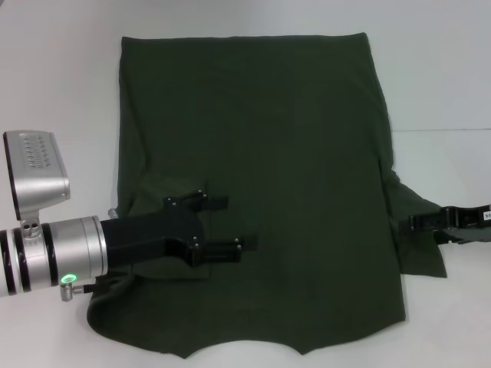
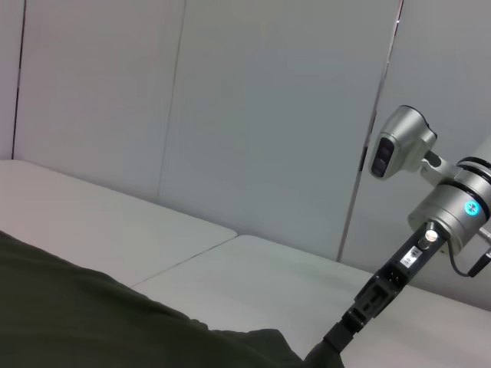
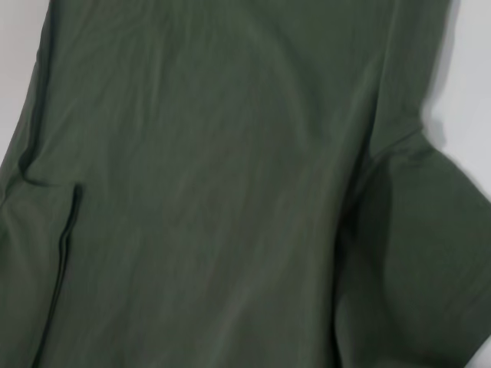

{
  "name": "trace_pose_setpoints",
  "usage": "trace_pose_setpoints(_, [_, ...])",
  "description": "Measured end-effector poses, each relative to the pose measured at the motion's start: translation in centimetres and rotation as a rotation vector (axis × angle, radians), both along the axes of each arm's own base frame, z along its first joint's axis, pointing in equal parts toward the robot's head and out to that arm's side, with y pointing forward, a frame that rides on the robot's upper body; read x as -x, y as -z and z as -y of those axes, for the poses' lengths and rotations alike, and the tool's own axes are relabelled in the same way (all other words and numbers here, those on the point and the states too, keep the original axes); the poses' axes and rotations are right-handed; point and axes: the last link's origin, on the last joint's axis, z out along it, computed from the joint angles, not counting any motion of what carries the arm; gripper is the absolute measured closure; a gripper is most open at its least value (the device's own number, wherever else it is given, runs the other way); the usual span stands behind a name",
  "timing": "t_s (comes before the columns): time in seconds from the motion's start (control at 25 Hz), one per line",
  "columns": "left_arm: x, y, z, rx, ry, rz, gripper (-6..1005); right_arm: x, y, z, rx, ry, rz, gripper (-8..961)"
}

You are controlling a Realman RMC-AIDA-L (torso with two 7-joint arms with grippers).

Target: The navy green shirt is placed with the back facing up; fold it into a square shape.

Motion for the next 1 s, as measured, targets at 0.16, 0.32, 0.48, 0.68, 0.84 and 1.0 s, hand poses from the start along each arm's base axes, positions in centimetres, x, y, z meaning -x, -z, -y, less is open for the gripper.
trace_pose_setpoints(0.16, [0.03, 0.01, 0.01, 0.0, 0.0, -0.001, 51, -0.01, 0.19, -0.02, 0.002, -0.001, 0.002, 42])
trace_pose_setpoints(0.32, [0.07, 0.03, -0.02, -0.002, -0.003, -0.003, 51, -0.05, 0.18, -0.07, -0.002, 0.0, 0.004, 41])
trace_pose_setpoints(0.48, [0.1, 0.12, -0.05, -0.005, -0.008, -0.005, 51, -0.13, 0.24, -0.03, -0.002, 0.003, 0.004, 41])
trace_pose_setpoints(0.68, [0.1, 0.17, -0.02, -0.004, -0.008, -0.005, 51, -0.2, 0.29, -0.15, -0.009, 0.004, 0.011, 116])
trace_pose_setpoints(0.84, [0.12, 0.16, 0.0, -0.003, -0.008, -0.005, 51, -0.18, 0.36, -0.14, -0.008, 0.002, 0.012, 175])
trace_pose_setpoints(1.0, [0.06, 0.14, 0.01, -0.002, -0.005, -0.003, 50, -0.17, 0.45, -0.1, -0.006, -0.003, 0.013, 297])
